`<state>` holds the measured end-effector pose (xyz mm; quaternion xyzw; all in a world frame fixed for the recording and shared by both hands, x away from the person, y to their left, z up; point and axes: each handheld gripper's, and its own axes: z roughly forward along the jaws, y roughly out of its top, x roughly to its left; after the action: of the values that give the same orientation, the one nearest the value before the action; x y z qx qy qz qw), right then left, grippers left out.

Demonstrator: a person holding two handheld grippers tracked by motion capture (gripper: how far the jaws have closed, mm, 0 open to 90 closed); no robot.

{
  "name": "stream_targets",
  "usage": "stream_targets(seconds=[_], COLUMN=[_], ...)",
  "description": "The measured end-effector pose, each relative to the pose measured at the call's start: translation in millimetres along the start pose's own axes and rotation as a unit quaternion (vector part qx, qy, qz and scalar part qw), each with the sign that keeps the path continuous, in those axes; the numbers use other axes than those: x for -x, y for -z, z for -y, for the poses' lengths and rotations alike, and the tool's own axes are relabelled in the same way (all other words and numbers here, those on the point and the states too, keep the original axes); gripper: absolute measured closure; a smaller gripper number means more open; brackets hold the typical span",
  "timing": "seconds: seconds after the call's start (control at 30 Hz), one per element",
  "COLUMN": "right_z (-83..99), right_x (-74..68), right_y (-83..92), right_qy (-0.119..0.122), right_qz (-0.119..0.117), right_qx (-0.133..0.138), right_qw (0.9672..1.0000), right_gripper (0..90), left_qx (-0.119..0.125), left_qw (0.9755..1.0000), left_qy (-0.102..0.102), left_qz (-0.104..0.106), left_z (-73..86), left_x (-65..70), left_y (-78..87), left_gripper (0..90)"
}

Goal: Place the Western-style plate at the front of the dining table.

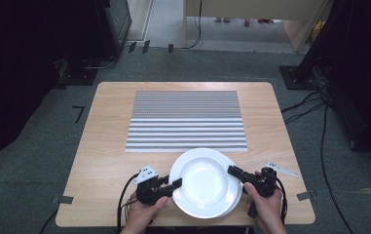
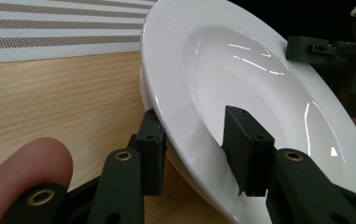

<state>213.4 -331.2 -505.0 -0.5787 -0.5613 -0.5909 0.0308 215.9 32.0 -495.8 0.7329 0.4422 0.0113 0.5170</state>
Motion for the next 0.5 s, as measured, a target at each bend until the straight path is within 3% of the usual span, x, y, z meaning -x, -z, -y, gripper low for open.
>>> stream_targets(seconds=[0.23, 0.5], right_z=[0.6, 1.8], right_x=[-1.5, -4.3], right_y=[0.1, -0.1], right_qy=[0.001, 0.013], right_qz=[0.002, 0.013], right_qx=[0.001, 0.004], right_qw=[1.0000, 0.9998], right_gripper=[78.9, 78.2], left_qx=[-0.015, -0.014], left_qw=[0.9997, 0.9997], left_qy=[-0.017, -0.014], left_qz=[-0.007, -0.014], left_z=[2.6, 2.6], left_x=[6.0, 8.3], left_y=[-1.6, -0.6], left_gripper=[55.6, 56.4])
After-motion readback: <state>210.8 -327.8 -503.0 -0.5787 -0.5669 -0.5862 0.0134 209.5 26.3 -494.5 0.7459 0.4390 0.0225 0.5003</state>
